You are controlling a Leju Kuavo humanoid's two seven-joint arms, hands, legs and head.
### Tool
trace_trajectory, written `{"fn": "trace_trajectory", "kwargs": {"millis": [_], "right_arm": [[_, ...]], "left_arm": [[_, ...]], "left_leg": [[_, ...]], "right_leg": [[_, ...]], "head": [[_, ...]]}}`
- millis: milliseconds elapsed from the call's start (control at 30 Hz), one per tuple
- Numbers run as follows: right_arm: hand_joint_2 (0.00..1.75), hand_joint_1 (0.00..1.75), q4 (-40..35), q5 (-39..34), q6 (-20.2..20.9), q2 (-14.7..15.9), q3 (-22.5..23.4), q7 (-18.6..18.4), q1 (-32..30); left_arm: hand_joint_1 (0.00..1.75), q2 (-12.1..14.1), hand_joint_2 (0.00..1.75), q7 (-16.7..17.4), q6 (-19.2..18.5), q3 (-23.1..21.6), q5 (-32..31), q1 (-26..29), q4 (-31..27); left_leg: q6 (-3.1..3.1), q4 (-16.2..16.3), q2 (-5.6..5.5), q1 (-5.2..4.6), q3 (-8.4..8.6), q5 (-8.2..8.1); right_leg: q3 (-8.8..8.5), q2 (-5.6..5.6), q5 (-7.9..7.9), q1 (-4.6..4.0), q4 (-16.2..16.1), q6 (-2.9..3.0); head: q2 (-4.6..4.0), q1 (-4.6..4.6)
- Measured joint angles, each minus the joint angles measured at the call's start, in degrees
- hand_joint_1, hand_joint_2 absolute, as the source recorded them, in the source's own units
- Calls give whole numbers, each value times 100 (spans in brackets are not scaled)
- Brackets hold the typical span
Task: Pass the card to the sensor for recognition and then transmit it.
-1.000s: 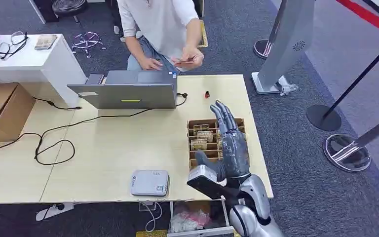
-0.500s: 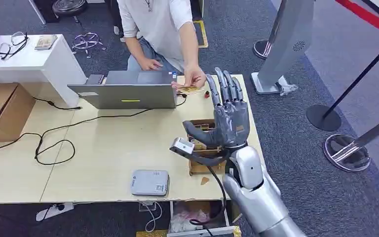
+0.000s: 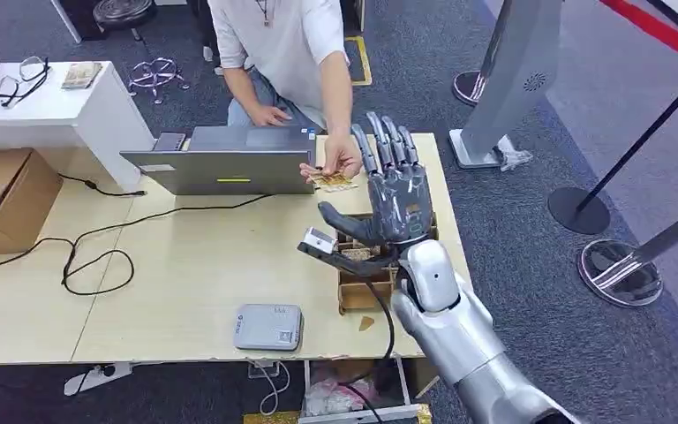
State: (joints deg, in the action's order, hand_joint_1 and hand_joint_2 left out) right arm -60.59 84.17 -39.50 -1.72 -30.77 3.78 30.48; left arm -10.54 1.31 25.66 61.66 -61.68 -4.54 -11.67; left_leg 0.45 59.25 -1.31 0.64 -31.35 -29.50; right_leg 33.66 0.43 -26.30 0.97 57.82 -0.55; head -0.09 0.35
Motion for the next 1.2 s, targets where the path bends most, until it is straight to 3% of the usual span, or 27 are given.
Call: {"fn": "trace_trajectory", "kwargs": {"millis": [333,1167,1200], "right_arm": [[175,0,647,164,-7,-116,-44,-238,307],[175,0,932,136,-9,-162,-46,-118,355],[175,10,945,123,-9,-169,-46,-112,366]], "left_arm": [[0,2,0,-52,-66,0,-20,3,2],[0,7,0,-103,-61,0,-11,4,2],[0,7,0,-103,-61,0,0,4,0]], "left_leg": [[0,0,-4,0,-1,3],[1,0,-3,0,-1,3],[1,0,-3,0,-1,3]], "right_leg": [[0,-2,1,-1,0,1],[0,-2,0,0,0,0],[0,-3,1,0,0,1]], "head": [[0,0],[0,2],[0,2]]}}
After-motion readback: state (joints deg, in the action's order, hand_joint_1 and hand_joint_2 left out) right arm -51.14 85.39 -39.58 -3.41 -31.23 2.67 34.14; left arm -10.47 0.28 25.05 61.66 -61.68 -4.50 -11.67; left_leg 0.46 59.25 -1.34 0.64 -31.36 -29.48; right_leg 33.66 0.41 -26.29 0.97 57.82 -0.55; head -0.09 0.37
